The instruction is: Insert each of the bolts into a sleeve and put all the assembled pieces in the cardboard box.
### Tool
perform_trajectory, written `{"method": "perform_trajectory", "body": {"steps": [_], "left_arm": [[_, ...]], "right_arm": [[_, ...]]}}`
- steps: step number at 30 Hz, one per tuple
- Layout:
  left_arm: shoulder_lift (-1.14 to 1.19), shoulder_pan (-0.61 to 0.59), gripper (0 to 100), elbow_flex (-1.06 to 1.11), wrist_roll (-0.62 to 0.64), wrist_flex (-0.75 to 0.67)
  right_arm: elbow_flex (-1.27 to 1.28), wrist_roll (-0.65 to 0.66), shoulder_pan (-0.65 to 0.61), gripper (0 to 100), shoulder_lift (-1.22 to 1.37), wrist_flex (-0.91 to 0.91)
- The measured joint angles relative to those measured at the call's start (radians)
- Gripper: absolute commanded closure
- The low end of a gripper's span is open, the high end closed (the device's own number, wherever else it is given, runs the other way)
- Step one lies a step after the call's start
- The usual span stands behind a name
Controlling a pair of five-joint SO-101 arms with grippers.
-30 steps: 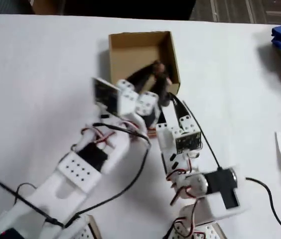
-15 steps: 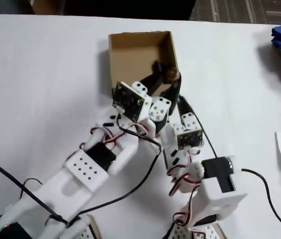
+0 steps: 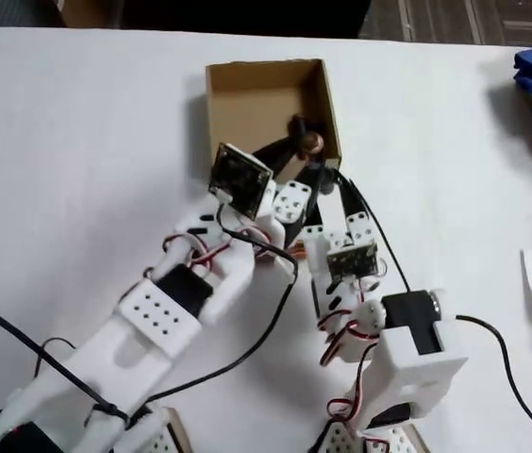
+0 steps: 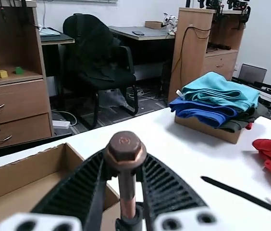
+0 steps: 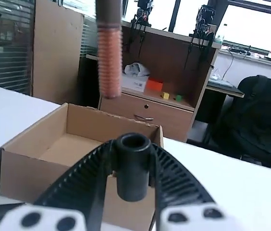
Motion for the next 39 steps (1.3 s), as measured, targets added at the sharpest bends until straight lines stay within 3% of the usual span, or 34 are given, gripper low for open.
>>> {"method": "perform_trajectory", "body": {"steps": [20, 32, 39], "left_arm": [[0.003, -0.002, 97, 0.0, 0.0, 0.0], [0.003, -0.002, 97, 0.0, 0.0, 0.0], [0.018, 0.021, 97, 0.0, 0.0, 0.0]], "right_arm": [[0.133, 0.02, -0.037, 97.8, -0.066, -0.018], [0.143, 0.02, -0.04, 97.8, -0.362, 0.304], [0.143, -0.081, -0.04, 97.8, -0.394, 0.333]]}}
